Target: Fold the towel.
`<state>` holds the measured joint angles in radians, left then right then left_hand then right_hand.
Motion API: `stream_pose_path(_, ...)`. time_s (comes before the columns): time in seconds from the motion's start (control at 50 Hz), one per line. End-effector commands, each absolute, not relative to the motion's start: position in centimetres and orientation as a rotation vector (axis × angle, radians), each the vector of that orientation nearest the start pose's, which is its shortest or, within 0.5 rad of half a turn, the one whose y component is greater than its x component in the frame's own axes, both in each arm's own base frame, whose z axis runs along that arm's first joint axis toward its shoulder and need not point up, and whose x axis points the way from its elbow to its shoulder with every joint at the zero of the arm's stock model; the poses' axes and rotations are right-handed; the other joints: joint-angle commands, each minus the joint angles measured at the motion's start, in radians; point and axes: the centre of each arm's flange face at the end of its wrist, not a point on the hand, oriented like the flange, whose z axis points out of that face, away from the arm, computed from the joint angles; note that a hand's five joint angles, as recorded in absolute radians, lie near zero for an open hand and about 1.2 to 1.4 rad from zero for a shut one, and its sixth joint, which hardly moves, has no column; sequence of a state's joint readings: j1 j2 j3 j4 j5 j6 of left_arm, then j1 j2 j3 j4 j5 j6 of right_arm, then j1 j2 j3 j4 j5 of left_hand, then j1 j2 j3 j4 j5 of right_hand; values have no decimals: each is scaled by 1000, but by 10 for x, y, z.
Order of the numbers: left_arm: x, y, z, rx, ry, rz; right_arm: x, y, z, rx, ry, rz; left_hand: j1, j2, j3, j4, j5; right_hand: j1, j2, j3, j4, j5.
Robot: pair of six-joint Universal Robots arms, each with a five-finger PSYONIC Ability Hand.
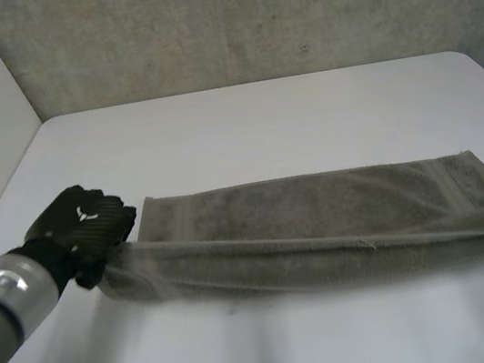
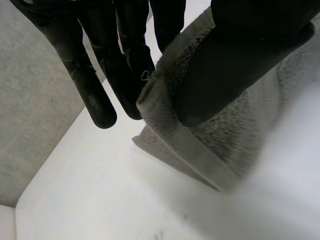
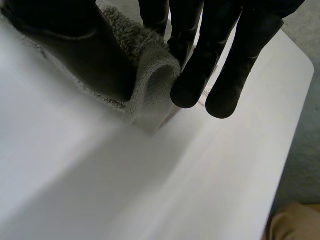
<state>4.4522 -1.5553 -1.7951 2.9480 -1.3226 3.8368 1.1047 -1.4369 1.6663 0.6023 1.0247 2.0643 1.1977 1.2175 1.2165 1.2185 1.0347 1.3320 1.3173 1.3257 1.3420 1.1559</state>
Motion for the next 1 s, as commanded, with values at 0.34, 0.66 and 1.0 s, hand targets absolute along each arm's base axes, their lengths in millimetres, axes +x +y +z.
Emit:
stream_pose_path(0.34,-275,-362,158,1274,2271,-1745,115,-420,158,-954,2704,-1499,199,179,180,178,187,64,79,71,54,66)
stream_pose_path(0.66,-283,-388,135,1238,2251,-1751,125,-450,155,-914,2670,-1694,199,179,180,178,187,64,79,71,54,66)
stream_pose_path(1.0,-298,-379,143,1234,2216,-1773,133,-454,184,-828,2657,-1832,-1023,-1043,-1042,-1044,-1035,-1157,-1143,-1151,-1167,-1156)
